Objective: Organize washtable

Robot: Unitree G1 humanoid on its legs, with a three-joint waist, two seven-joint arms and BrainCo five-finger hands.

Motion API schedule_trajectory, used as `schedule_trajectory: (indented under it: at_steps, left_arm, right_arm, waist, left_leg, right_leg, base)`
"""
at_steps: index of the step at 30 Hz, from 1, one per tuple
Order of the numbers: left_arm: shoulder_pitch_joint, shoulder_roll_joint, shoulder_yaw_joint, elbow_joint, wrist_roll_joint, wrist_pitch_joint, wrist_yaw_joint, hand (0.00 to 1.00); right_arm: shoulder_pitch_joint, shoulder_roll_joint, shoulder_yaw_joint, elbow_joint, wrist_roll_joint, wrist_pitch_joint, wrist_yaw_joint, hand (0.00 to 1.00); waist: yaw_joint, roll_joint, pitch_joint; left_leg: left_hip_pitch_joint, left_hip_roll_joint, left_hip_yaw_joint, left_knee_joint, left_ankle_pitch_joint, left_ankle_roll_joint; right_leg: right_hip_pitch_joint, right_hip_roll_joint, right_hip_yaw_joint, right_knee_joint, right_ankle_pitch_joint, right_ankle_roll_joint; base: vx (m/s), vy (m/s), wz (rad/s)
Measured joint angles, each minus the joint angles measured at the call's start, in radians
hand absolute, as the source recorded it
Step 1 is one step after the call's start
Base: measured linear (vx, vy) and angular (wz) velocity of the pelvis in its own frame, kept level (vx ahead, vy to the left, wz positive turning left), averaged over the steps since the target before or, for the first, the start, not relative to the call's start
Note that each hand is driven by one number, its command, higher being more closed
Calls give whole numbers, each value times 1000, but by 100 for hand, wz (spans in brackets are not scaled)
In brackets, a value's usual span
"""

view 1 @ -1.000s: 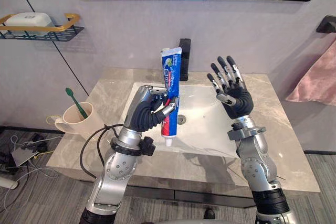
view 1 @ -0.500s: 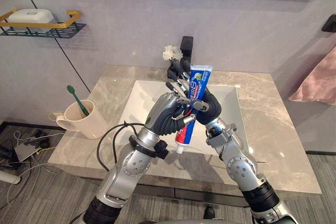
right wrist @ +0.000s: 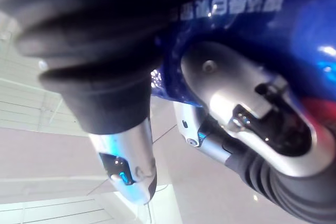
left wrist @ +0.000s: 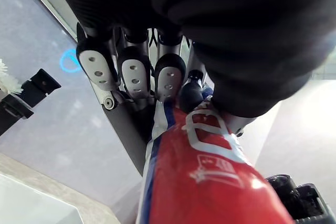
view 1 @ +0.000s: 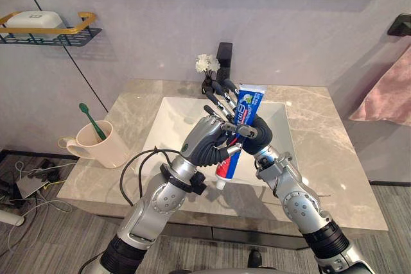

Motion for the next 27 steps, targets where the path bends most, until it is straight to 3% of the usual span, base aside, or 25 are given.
schedule_trajectory:
  at_steps: [22, 23, 27]
  left_arm:
    - [59, -24, 3, 28, 31, -35, 16, 100]
    - [62, -28, 4, 28, 31, -35, 22, 0]
    - [80, -43, 11, 22, 31, -35, 28, 0]
  right_arm:
    - [0, -1, -5, 10, -4, 21, -4, 100]
    - [0, 1, -5, 10, -5, 21, -4, 100]
    - [0, 10, -6, 10, -12, 21, -4, 100]
  waist:
    - [3, -2, 0]
    - [4, -2, 0]
    - [6, -2, 0]
  left_leg:
    - [0, 0, 1, -2, 0, 0]
    - [0, 0, 1, -2, 0, 0]
    - [1, 0, 1, -3, 0, 0]
  right_leg:
    - [-1, 0, 2, 0, 0, 0]
    - [-1, 0, 2, 0, 0, 0]
    - [-1, 1, 2, 0, 0, 0]
  base:
    - [0, 0, 0]
    - [0, 0, 0]
    - [0, 0, 0]
